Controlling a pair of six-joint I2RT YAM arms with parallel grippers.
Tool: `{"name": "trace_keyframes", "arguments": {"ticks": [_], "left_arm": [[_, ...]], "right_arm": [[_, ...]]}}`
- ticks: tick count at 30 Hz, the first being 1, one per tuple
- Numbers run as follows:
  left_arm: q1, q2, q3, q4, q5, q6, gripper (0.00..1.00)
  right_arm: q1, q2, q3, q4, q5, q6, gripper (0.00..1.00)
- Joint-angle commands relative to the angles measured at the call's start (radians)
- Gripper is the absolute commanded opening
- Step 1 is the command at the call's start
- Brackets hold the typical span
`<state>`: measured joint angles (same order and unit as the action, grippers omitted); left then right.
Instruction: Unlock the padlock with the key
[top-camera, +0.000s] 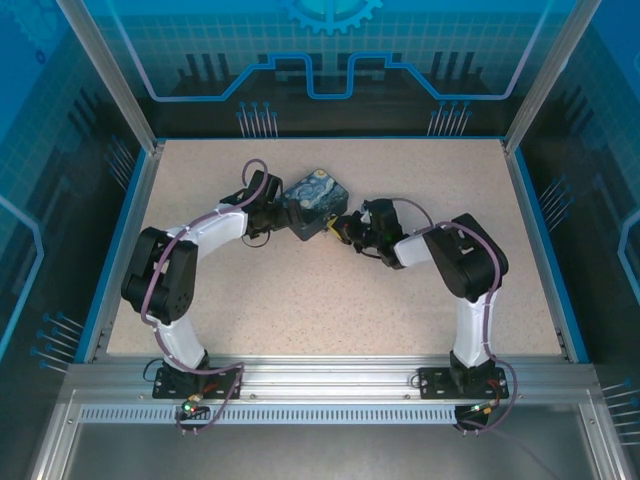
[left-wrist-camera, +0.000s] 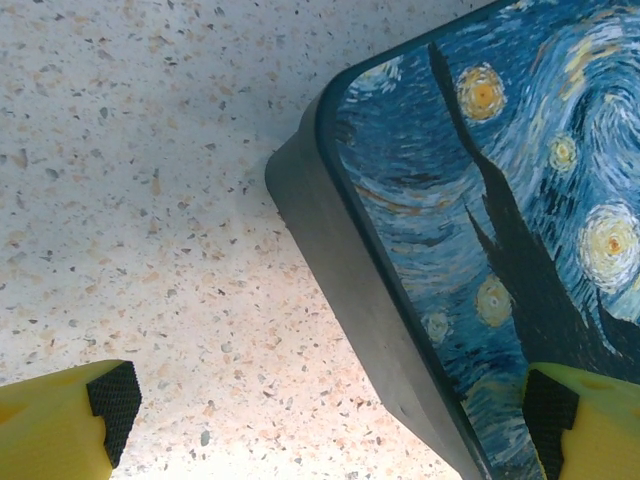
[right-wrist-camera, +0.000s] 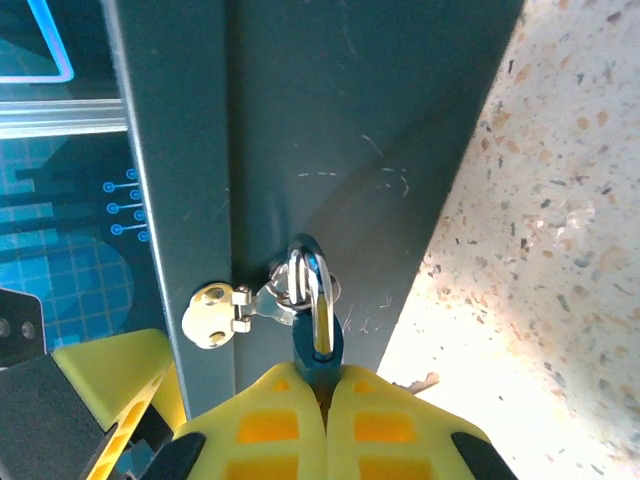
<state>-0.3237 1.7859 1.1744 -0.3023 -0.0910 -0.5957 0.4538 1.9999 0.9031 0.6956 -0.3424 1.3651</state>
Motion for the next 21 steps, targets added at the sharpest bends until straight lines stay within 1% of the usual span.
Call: {"name": "trace_keyframes", "arguments": {"ticks": [1, 3, 5, 8, 12, 16, 19, 21], "left_arm": [[0.003, 0.038, -0.027, -0.103, -0.023, 0.013, 0.99], [0.003, 0.038, -0.027, -0.105, -0.023, 0.012, 0.99], [0.003, 0.035, -0.025, -0.104, -0.023, 0.012, 0.99], [0.003, 0.034, -0.024, -0.105, -0.023, 0.011, 0.99], [0.003, 0.04, -0.021, -0.104, -0.022, 0.012, 0.99], [0.003, 0.042, -0.022, -0.103, -0.021, 0.008, 0.99], [0.003, 0.048, -0.021, -0.101, -0.022, 0.007, 0.99], [0.003, 0.052, -0.02, -0.101, -0.019, 0.008, 0.99]], "right_arm": [[-0.035, -0.051, -0.018, -0.092, -0.018, -0.084, 0.0], [-0.043, -0.07, -0.014, -0.165, -0.019, -0.139, 0.0], [-0.049, -0.086, 0.02, -0.32, -0.01, -0.219, 0.0], [-0.057, -0.094, 0.049, -0.466, 0.007, -0.303, 0.0], [-0.069, -0.076, 0.083, -0.522, -0.024, -0.378, 0.0], [-0.072, -0.046, 0.174, -0.704, -0.046, -0.513, 0.0], [-0.074, -0.047, 0.198, -0.78, -0.019, -0.572, 0.0], [-0.071, -0.044, 0.232, -0.864, 0.014, -0.615, 0.0]]}}
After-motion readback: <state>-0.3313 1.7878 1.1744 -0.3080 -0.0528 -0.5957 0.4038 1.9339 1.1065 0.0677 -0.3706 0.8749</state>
